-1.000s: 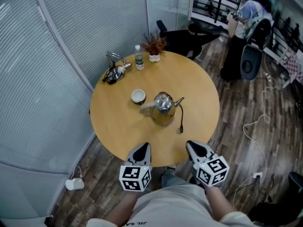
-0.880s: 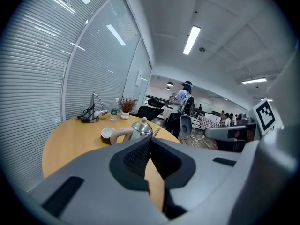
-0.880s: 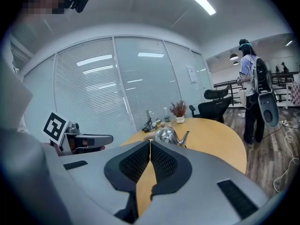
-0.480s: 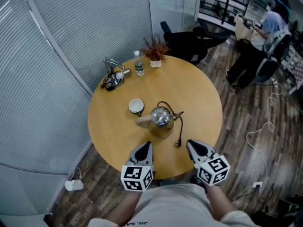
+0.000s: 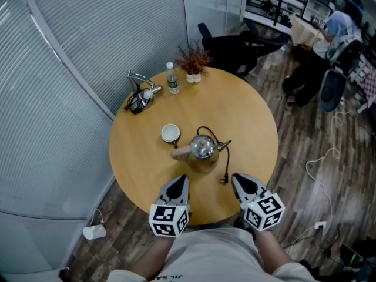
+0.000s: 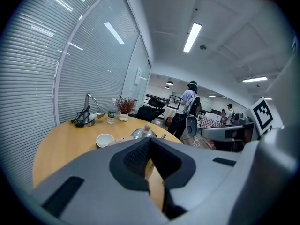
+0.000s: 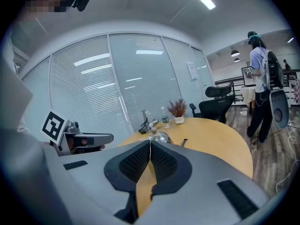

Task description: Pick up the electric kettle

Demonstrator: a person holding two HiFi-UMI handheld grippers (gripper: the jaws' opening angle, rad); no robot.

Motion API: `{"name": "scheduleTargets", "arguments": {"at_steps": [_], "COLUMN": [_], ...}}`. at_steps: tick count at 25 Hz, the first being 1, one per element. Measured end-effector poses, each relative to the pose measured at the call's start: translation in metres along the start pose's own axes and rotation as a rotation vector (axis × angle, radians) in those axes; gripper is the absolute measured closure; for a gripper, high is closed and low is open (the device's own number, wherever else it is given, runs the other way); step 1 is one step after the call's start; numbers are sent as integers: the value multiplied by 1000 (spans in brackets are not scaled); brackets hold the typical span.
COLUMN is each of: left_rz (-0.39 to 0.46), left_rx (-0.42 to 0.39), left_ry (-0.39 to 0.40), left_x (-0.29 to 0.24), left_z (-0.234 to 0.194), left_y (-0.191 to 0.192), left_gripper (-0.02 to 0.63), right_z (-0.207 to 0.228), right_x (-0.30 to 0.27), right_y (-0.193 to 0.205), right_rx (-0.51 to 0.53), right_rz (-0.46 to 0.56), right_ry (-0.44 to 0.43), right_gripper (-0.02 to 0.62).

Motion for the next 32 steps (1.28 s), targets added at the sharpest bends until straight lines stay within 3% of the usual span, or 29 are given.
{"name": "scheduleTargets", "arguments": {"at_steps": [13, 32], "left_rz": [-33, -64], "left_rx": [-10, -17], "left_ry": [29, -13], "left_x": [-14, -53], "left_z": [-23, -48], "left_y": [-14, -10], "left_gripper": [603, 603], "right_z": [-4, 23], "right_x": [-18, -53], "right_y": [-10, -6], "right_rx": [-2, -1], "right_rz": [-9, -65], "right_ry": [53, 58], "right_gripper": [563, 563]}}
Point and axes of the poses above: the fingertips, and each gripper's own axes: x backward along the fingers, z to its right, y out of its underside, the point moved 9 cm from there along x, backward along the fingers, and after that the axes turned 14 degrees about x, right-handed, at the moved point
